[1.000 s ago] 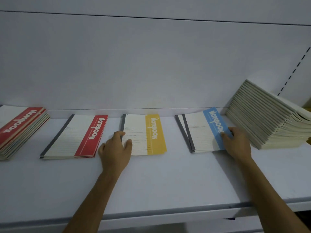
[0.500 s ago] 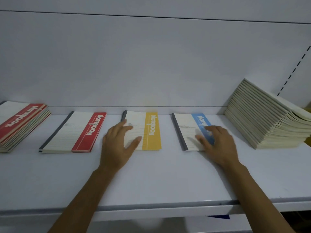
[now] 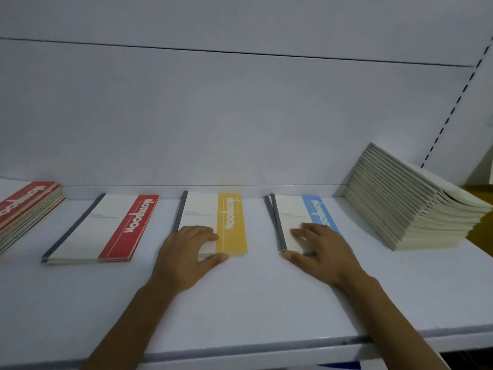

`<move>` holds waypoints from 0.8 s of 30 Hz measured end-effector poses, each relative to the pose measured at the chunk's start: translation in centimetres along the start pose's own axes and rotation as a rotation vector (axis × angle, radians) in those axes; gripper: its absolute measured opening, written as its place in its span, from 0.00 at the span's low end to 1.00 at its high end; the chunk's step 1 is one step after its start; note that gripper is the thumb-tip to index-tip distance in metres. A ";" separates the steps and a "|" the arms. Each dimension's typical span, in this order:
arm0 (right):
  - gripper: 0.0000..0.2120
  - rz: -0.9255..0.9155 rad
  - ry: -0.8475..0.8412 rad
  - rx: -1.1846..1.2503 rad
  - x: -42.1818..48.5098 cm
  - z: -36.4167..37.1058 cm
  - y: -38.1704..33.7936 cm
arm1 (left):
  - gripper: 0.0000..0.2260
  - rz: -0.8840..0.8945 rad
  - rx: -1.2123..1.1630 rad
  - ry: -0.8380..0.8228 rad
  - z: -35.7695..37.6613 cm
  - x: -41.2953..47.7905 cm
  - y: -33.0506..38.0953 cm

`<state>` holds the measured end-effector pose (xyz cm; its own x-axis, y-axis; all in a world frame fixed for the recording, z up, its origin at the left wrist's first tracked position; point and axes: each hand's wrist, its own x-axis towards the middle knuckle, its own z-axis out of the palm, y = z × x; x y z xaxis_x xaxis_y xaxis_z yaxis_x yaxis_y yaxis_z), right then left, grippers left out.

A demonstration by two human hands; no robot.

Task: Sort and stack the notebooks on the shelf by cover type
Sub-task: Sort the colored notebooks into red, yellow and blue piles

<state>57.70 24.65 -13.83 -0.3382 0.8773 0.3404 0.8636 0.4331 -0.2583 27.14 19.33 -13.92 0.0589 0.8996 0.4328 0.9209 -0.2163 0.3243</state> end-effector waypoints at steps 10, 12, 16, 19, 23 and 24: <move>0.34 0.070 0.000 0.017 0.1 0.2 -0.1 | 0.19 -0.003 0.006 0.007 0.3 -0.1 -0.4; 0.35 0.066 -0.026 0.010 0.2 0.3 -0.1 | 0.20 0.003 0.012 0.014 0.5 -0.2 -0.5; 0.33 0.134 -0.130 -0.042 0.8 -0.1 -0.8 | 0.19 0.008 0.030 -0.012 -0.1 -0.1 0.0; 0.34 0.176 -0.162 -0.198 1.7 -0.5 -3.1 | 0.22 0.073 0.059 -0.099 -0.8 -0.3 0.1; 0.27 0.128 0.034 -0.177 2.2 0.6 -7.5 | 0.25 0.117 0.035 -0.085 -2.8 -1.5 -1.2; 0.25 0.102 0.067 -0.132 2.3 0.9 -9.0 | 0.25 0.101 0.017 -0.060 -3.6 -1.8 -1.7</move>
<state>48.77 22.96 -11.48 -0.2244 0.8978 0.3789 0.9354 0.3075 -0.1748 24.08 16.73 -12.22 0.1745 0.8944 0.4118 0.9154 -0.3014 0.2670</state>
